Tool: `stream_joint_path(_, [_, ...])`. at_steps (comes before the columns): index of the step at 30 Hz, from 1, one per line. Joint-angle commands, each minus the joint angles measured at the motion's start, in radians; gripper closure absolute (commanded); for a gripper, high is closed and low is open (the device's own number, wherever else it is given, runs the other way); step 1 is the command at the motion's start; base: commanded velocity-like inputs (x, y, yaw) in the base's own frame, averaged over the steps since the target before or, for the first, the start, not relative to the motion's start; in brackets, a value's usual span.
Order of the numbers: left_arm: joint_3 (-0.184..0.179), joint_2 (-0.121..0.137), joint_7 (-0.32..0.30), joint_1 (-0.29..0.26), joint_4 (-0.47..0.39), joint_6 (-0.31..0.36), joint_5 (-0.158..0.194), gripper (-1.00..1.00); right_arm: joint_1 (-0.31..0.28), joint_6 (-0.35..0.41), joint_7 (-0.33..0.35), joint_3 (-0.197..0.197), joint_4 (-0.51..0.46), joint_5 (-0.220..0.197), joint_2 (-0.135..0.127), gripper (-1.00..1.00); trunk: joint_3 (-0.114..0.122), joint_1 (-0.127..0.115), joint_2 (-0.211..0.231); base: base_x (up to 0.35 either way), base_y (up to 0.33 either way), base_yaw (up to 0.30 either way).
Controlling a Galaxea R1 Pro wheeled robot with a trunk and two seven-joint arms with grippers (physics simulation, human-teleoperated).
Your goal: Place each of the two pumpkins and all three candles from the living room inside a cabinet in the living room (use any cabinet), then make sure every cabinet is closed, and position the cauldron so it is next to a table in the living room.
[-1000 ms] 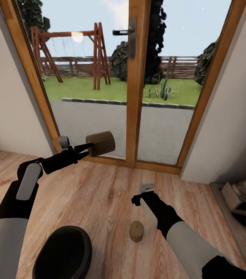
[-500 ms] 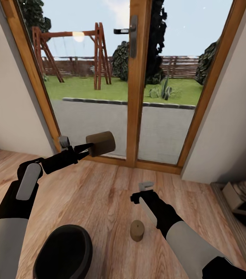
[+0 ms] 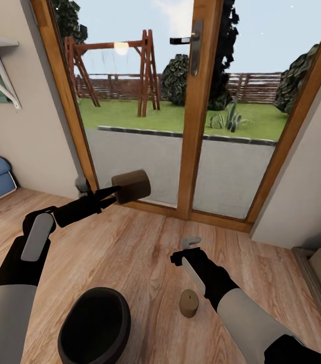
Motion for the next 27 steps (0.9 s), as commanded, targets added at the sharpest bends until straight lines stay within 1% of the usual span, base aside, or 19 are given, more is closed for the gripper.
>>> stream_joint_path(1, [0.001, 0.000, -0.018, 0.001, 0.002, 0.000, -0.001, 1.00, 0.000, 0.000, 0.000, 0.000, 0.000, 0.000, 0.000, -1.00, 0.000, 0.000, 0.000, 0.000, 0.000, 0.008])
stream_joint_path(8, [0.001, 0.000, -0.032, 0.003, 0.005, -0.001, -0.001, 1.00, 0.000, 0.000, 0.000, -0.001, 0.001, -0.001, 0.000, -1.00, 0.000, 0.000, 0.000, 0.000, 0.000, 0.002])
stream_joint_path(13, [0.000, -0.002, -0.031, 0.003, 0.004, -0.001, -0.002, 1.00, 0.000, 0.000, 0.001, -0.002, 0.002, -0.001, 0.000, -1.00, -0.021, 0.019, -0.035, 0.000, 0.000, 0.000])
stream_joint_path(14, [0.000, -0.009, -0.031, 0.003, 0.004, -0.001, -0.002, 1.00, 0.000, 0.000, 0.001, -0.002, 0.002, -0.001, 0.000, -1.00, -0.026, 0.023, -0.042, 0.000, 0.000, 0.000])
stream_joint_path(18, [0.000, -0.016, -0.030, 0.003, 0.004, -0.002, -0.003, 1.00, 0.000, 0.000, 0.001, -0.003, 0.002, -0.001, 0.000, -1.00, -0.045, 0.038, -0.070, 0.000, 0.000, 0.000])
stream_joint_path(27, [-0.001, -0.017, -0.029, 0.003, 0.003, -0.002, -0.004, 1.00, 0.000, 0.000, 0.001, -0.003, 0.002, -0.001, 0.000, -1.00, -0.094, 0.042, -0.072, 0.000, 0.000, 0.000])
